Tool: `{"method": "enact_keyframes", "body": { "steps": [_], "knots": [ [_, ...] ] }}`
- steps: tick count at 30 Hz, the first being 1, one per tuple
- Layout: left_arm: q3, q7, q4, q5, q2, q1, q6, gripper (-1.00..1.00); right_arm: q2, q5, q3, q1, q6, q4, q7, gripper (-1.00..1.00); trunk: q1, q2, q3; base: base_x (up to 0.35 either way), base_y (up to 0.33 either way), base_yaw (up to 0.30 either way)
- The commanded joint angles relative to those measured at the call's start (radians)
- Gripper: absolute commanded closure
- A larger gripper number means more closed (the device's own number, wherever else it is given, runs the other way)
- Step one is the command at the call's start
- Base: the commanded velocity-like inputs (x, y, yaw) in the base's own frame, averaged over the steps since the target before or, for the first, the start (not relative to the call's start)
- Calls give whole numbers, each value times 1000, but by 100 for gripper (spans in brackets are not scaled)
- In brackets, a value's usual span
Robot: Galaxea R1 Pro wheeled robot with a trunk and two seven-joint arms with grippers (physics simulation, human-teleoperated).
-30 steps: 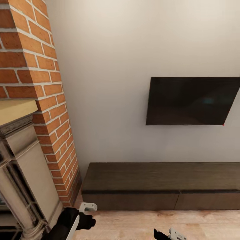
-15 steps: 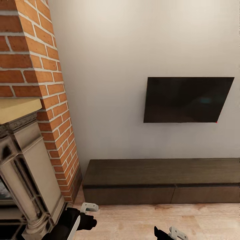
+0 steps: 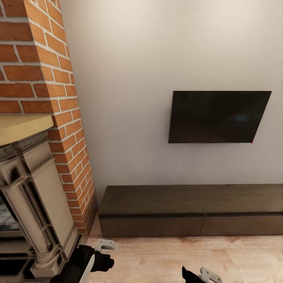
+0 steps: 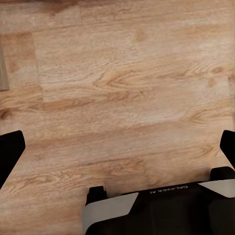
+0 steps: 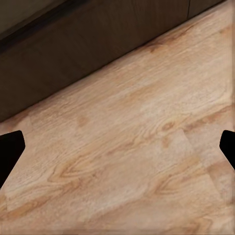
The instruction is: Place each of the two pumpkins and all three candles from the living room inside a cabinet in the living room (use any cabinet), then make sure every cabinet is closed, and position the cauldron so it is next to a table in the living room.
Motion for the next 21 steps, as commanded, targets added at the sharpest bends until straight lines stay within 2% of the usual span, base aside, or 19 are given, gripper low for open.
{"method": "enact_keyframes", "body": {
  "steps": [1, 6, 16, 21],
  "knots": [
    [0, -1, -1, 1, 0, -1, 5, -100, 0, -8, 0, 0, -1, -1, -3, -100, 0, -1, -2, -143, 0, 0],
    [0, -1, -1, 1, 0, -1, 5, -100, 0, -7, 0, 0, -1, -1, -3, -100, 0, -1, -2, -148, 0, 0],
    [4, -3, -14, 2, 2, -1, 7, -100, 0, -8, -2, 0, -1, -1, -2, -100, 0, -1, -2, -4, 0, 0],
    [12, -5, -18, 3, 5, -1, 12, -100, 0, -9, -2, 0, -3, 2, -2, -100, 19, -36, -17, 0, 0, 0]
  ]
}}
